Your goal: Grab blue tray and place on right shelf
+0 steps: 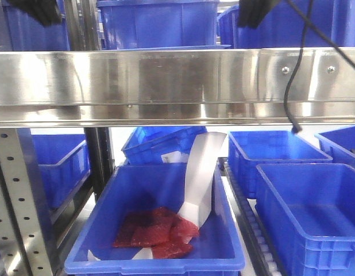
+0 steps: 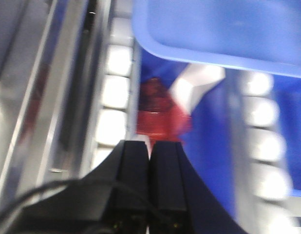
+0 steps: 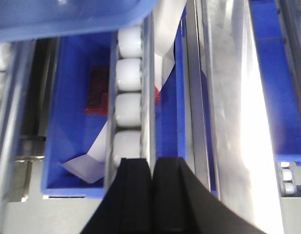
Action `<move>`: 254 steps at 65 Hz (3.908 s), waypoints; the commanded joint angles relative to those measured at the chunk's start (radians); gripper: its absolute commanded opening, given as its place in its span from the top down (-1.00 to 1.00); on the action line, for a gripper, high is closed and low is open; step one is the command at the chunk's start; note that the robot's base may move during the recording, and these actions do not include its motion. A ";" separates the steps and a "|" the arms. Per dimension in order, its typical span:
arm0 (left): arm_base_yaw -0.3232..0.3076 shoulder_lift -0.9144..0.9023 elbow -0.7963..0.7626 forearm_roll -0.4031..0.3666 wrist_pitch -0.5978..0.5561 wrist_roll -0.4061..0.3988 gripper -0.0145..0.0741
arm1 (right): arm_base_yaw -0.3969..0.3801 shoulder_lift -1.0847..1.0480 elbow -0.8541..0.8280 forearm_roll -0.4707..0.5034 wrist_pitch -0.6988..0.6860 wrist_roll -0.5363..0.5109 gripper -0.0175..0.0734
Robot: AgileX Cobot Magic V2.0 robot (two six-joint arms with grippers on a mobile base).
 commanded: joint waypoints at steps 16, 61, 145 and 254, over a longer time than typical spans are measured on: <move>-0.072 -0.396 0.234 0.040 -0.245 -0.004 0.78 | 0.145 -0.331 0.132 -0.113 -0.302 -0.086 0.50; -0.072 -1.154 1.296 0.157 -1.029 -0.003 0.78 | 0.172 -1.147 1.282 -0.272 -1.017 -0.086 0.50; -0.072 -1.661 1.462 0.157 -0.872 -0.003 0.78 | -0.006 -1.671 1.555 -0.144 -0.790 -0.173 0.50; -0.052 -1.665 1.483 0.122 -0.852 0.142 0.78 | -0.322 -1.958 1.993 0.115 -1.082 -0.519 0.50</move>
